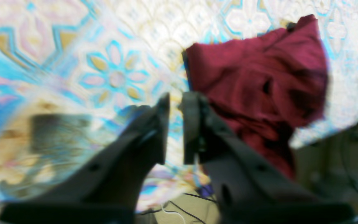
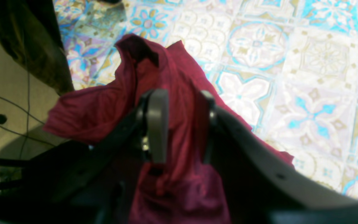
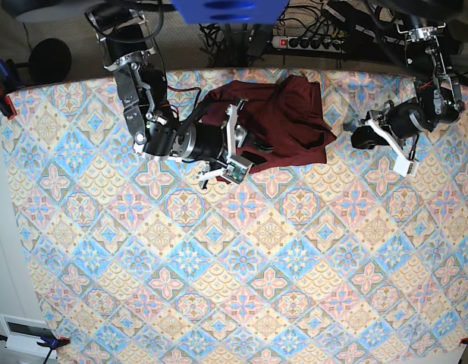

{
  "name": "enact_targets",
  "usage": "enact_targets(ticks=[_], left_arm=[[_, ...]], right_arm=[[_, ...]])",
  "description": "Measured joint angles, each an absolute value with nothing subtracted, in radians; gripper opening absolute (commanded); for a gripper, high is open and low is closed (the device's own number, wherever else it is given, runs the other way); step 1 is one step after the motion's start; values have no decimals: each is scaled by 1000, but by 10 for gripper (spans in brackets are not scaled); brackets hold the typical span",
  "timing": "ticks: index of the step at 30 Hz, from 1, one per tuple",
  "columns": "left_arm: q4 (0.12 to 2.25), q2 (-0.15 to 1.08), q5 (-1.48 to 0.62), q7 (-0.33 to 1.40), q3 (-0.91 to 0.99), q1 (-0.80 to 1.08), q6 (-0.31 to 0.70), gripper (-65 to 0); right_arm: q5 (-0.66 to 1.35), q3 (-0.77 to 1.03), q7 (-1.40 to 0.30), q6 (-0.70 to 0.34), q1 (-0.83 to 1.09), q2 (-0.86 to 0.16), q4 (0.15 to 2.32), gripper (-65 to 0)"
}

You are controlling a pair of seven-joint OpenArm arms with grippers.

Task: Layout the t-shirt on the table in an organized manner, then fold the t-shirt properly
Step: 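Hold the folded bundle with the right gripper and grasp its edge with the left gripper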

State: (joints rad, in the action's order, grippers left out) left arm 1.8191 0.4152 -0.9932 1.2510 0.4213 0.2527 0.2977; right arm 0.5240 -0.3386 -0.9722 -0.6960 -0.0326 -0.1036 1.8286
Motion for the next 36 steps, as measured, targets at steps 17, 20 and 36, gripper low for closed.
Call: enact_targets(ticks=[17,20,36], left_arm=[[1526,258,-1296,1366,652,257,296,-330],[1526,252,-1331,1362,651,249,296,-333],[1525,187,-1182,1377,579,147,295,-333]], right_arm=[[525,-341,-974,-696,-33,-102,1830,-492],[522,-340,-977,-696,-36,-108,1829,-492],[523,-340,-976,-696,-36,-105,1829,-492]])
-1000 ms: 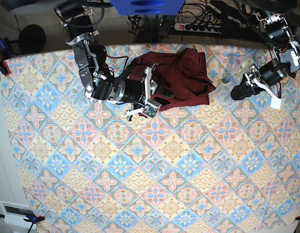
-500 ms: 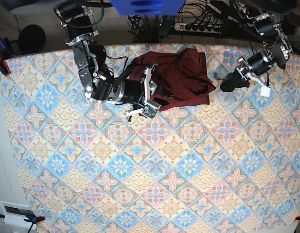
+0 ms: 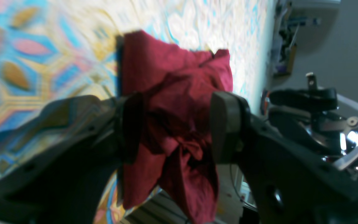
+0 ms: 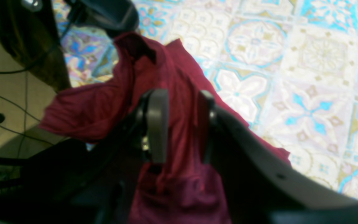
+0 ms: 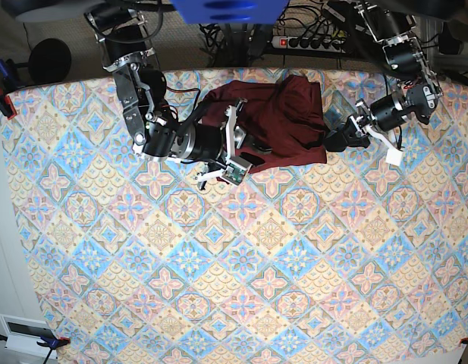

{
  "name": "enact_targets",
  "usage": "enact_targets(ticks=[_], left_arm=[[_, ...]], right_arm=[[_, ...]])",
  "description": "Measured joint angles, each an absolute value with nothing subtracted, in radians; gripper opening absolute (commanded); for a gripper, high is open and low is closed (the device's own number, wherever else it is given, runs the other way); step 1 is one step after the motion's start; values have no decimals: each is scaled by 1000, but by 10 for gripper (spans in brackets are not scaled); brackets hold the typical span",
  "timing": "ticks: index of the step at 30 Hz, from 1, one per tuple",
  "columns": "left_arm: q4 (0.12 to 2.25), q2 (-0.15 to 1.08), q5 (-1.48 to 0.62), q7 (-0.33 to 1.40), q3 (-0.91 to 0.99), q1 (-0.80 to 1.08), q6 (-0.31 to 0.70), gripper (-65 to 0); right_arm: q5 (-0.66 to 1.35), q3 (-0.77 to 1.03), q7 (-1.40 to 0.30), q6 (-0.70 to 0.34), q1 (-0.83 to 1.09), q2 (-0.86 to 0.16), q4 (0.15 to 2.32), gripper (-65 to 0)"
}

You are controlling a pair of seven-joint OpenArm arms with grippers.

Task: Layout the t-shirt on the table in an organized manner, then fold the t-shirt properly
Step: 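Hold the folded bundle with the right gripper and grasp its edge with the left gripper, then pull the bundle edges with both grippers to square the folded shirt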

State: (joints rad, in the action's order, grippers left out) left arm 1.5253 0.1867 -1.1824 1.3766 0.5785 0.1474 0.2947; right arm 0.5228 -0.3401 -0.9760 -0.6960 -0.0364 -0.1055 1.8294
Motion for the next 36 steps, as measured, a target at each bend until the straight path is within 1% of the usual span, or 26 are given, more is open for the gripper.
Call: enact_targets(ticks=[3,5,9,12,14,17,22,26,29,33,36], left_arm=[[1524,172,-1158,1376,579,126,295,-346],[1523,164,-1156,1370,568,115,291,-386],[1456,165,-1160,1370,503,86,292,-533],[1367,160,-1151,1359,509,49,294,-647],[1348,163,-1151,1323,511,41,292,-650],[1346,164,-1150,1326,513,12,291,-650],[1348,163,-1158,1321,509,-108,292,-650],[1349,165,-1156,1321,477,-157,292,-650],[1348,165,-1138,1320,437,-163,292,-650],[1346,171,-1072,1320,437,-139,292,-650],[1346,187,-1066,1320,436,-97,291,-628]], right_arm=[[523,-340,-976,-696,-36,-103,1829,-492],[523,-340,-975,-696,-39,-103,1829,-492],[523,-340,-976,-696,-36,-103,1829,-492],[524,-340,-976,-696,-38,-103,1829,-492],[523,-340,-976,-696,-36,-103,1829,-492],[524,-340,-975,-696,-36,-103,1829,-492],[525,-340,-974,-696,-34,-103,1823,-492],[523,-341,-976,-696,-36,-104,1779,-492],[523,-336,-976,-696,-33,-103,1769,-492],[522,-334,-976,-696,-33,-104,1767,-492],[525,-334,-975,-696,-33,-102,1766,-492]])
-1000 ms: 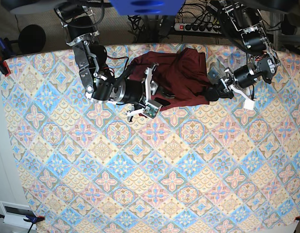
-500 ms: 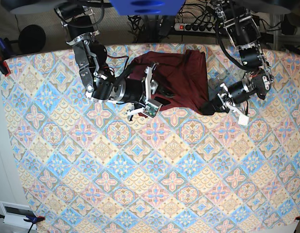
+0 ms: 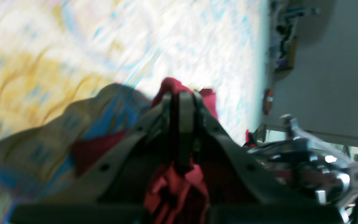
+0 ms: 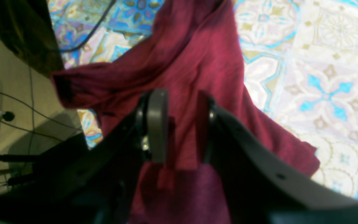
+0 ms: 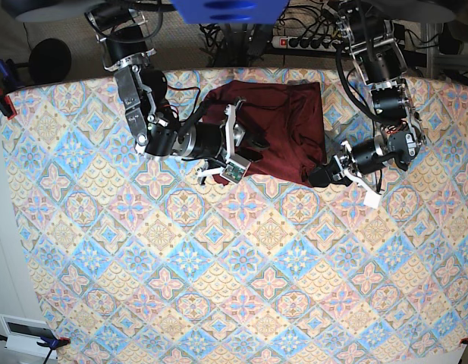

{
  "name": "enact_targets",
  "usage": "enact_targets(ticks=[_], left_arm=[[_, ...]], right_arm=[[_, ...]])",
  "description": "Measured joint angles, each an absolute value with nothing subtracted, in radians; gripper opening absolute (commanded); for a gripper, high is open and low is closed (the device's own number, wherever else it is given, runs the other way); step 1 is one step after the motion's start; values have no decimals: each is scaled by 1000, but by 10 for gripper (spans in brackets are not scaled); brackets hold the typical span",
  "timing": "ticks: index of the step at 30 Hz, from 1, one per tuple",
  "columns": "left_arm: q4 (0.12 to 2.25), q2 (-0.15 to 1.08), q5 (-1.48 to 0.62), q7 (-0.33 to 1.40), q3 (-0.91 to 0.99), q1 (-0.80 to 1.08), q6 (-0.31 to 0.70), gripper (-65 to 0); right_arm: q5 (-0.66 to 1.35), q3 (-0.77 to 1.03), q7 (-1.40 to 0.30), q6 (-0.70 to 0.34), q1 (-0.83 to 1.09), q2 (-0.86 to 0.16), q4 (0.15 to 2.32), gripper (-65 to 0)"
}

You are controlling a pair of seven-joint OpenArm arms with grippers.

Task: Layout the t-shirt on the table in an organized manner, then fold the t-shirt properly
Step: 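Pull the bundle edges with both grippers to square the folded shirt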

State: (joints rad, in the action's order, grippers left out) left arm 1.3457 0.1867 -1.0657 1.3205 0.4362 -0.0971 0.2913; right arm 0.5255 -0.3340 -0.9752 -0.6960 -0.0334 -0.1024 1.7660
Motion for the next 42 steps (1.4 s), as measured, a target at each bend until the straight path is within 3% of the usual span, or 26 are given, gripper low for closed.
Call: enact_targets(ticks=[4,8,11,17,23,34,42], left_arm=[[1346,250,-1065,1325,437,-75,291,-553],[1346,303,-1074,1322,439,-83,292,-400],[1346,320,-1138,1324,439,-74,292,-338],[1359,322,-1344,1363,441,21,298,-372],[1722,332,-1369,1367,369,203,299,-431],[1845,329,-1256,1387,344,315,299,-443],[1842,319,-1039,1385,124,256,297,-444]], right_arm=[[488,-337,-973,-696,-39,-105,1756,-492],[441,-341,-976,-696,-39,-104,1744,-492],[441,-340,-975,-696,-38,-104,1745,-492],[437,-338,-973,-696,-35,-104,1745,-492],[432,-334,-973,-696,-34,-104,1744,-492],[433,-334,-971,-696,-34,-105,1745,-492],[432,-334,-973,-696,-33,-106,1748,-492]])
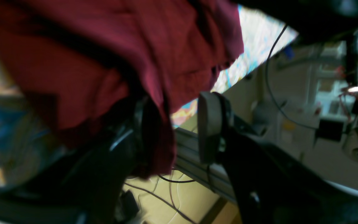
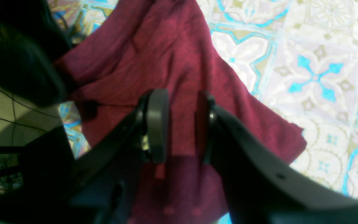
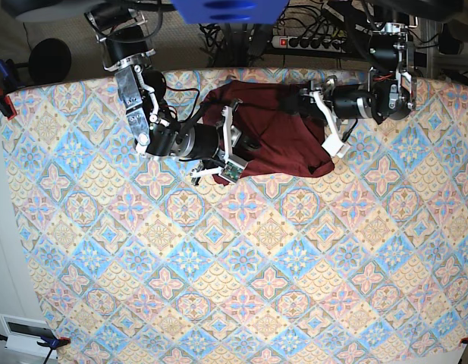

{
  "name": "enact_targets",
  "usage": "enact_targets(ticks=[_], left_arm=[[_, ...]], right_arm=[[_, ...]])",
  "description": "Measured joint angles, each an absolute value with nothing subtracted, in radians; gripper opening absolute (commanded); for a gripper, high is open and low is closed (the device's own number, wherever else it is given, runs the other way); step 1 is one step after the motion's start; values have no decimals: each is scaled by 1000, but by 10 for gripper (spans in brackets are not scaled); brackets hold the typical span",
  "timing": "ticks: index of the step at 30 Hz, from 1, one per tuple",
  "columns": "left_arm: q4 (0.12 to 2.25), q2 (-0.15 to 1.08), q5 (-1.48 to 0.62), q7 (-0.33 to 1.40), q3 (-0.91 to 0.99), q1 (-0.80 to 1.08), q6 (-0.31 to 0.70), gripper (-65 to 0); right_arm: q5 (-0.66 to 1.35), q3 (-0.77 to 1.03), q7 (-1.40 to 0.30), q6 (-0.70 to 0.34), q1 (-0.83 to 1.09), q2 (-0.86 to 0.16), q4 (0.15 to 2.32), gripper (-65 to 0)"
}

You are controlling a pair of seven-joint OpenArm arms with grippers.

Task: Layout the t-shirt on the table in an organized manner, then fold the t-shirt properly
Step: 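Pull the bundle edges with both grippers to square the folded shirt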

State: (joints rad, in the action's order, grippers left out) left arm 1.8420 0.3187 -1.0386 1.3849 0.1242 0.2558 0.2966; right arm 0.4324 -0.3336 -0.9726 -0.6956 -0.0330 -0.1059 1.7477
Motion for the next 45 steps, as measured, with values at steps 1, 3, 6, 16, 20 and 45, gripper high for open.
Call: enact_targets(ticks=[1,3,6,16,20,45], left_arm=[[1842,319,-1032,1384,117,254,296,-451],[1842,322,-1010,1383,117,251,296,-496],[1841,335,-989,1385,124,239,298,-619],[1840,397,-962,1385,245,236,298,-650],[1840,419,-971,1385,242,251,299,-650],[1843,480,-1058,1404,228,299,299,-645]], right_arm=[[432,-334,-976,-696,-31,-105,1748,-492],[433,-334,-975,-696,-31,-105,1748,-492],[433,-334,-974,-696,-33,-105,1747,-492],[437,-342,-976,-696,10,-140,1758,-492],[429,-352,-987,-696,62,-172,1776,-492],[425,-513,-939,-696,67,-319,1923,-489]])
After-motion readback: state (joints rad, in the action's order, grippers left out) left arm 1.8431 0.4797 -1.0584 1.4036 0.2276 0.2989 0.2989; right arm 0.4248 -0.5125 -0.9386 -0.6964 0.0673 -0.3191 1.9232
